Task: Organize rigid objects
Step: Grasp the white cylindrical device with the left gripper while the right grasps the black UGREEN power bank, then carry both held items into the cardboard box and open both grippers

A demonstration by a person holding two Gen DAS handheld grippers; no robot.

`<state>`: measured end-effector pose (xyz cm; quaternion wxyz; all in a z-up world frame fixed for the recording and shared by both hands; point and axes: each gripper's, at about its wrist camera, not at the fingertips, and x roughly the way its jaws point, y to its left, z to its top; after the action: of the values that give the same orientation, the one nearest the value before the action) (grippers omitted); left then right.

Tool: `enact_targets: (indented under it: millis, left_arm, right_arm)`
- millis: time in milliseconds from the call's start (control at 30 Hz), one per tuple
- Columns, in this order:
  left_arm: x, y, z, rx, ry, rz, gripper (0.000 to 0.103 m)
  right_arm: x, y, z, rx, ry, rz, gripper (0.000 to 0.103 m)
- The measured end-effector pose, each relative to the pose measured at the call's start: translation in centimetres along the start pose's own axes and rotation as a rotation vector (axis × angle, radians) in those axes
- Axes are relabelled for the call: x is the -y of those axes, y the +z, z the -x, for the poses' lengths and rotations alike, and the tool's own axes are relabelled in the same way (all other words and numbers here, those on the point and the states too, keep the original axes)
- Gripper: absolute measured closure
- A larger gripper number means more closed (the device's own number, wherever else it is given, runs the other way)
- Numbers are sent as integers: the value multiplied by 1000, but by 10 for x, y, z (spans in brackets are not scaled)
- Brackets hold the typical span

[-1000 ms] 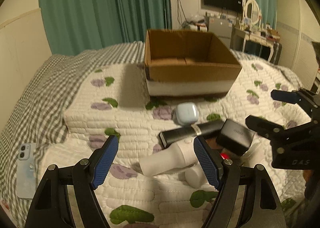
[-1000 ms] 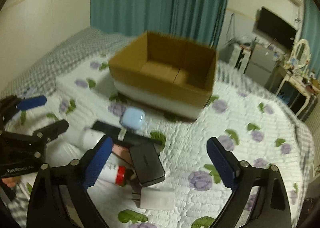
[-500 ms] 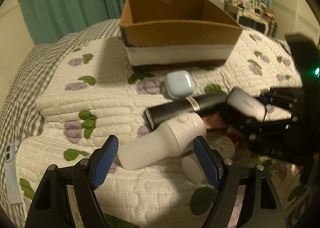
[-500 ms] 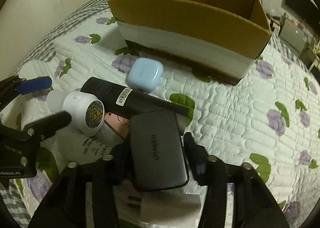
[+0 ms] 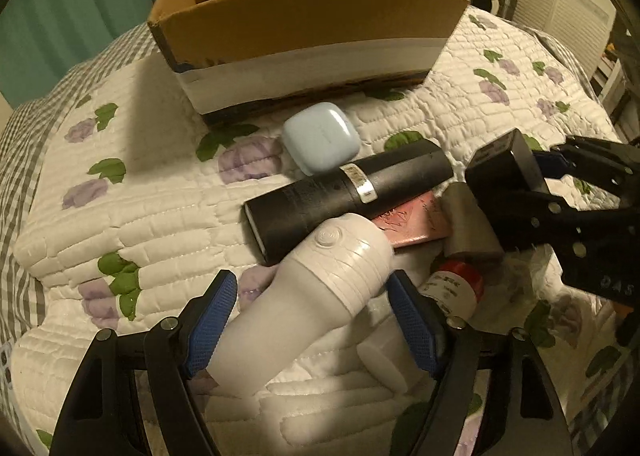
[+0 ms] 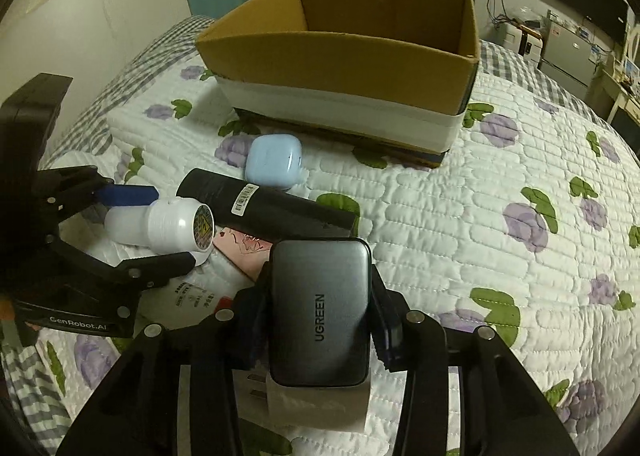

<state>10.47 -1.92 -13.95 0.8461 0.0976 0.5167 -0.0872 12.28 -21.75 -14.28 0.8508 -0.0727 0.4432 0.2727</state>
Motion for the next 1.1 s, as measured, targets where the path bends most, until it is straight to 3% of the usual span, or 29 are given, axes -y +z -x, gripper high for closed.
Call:
enact_targets:
  millis: [333, 533, 867, 1100]
  left_arm:
    - [10, -9, 31, 30, 40, -65, 33]
    - [9, 3, 44, 80, 74, -51, 50]
    - [6, 30, 76, 203, 66, -9, 51]
    - [-2, 60, 109, 290, 57, 67, 50]
  right_arm:
    - [2, -2, 11, 21, -15, -9, 61]
    - [2, -2, 16, 35, -22, -14, 61]
    - [2, 3, 31, 68, -31, -27, 61]
    - [3, 28, 66, 130, -61, -47, 61]
